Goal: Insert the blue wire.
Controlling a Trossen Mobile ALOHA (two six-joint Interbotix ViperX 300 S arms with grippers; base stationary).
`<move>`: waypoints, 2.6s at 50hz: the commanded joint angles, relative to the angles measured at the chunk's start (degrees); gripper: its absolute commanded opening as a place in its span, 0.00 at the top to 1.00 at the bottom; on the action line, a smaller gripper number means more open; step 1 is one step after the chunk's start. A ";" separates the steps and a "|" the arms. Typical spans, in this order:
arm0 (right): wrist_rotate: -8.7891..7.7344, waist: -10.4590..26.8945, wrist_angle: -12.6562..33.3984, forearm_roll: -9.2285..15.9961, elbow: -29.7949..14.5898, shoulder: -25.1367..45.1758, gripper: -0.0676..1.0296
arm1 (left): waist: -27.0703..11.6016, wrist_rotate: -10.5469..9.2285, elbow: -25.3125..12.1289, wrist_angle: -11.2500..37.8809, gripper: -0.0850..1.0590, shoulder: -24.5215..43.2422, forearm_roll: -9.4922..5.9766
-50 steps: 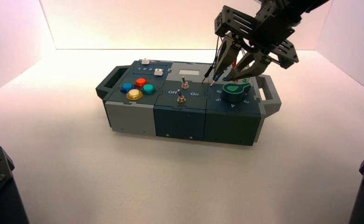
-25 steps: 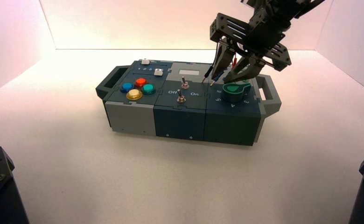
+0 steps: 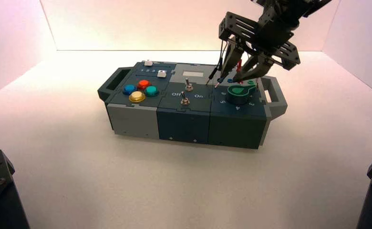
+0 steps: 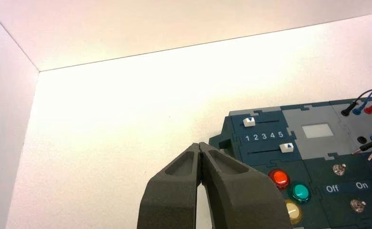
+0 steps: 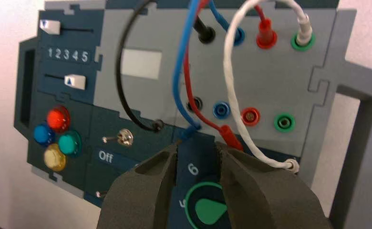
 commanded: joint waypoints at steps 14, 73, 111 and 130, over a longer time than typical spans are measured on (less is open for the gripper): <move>-0.26 -0.35 -0.44 -0.09 -3.25 1.14 0.55 | -0.26 -0.09 -2.37 -0.79 0.96 0.26 -0.09; -0.35 -0.35 -0.44 -0.35 -4.92 6.33 0.96 | -0.26 -0.09 -2.46 -1.32 0.96 0.26 -0.18; -0.62 0.09 -7.82 -8.88 -4.13 1.58 0.96 | -0.26 -0.18 -2.46 -1.67 0.96 0.35 -0.09; -0.62 0.53 -10.63 -11.51 -3.25 1.05 0.96 | -0.26 -0.18 -2.55 -2.02 0.96 0.62 -0.09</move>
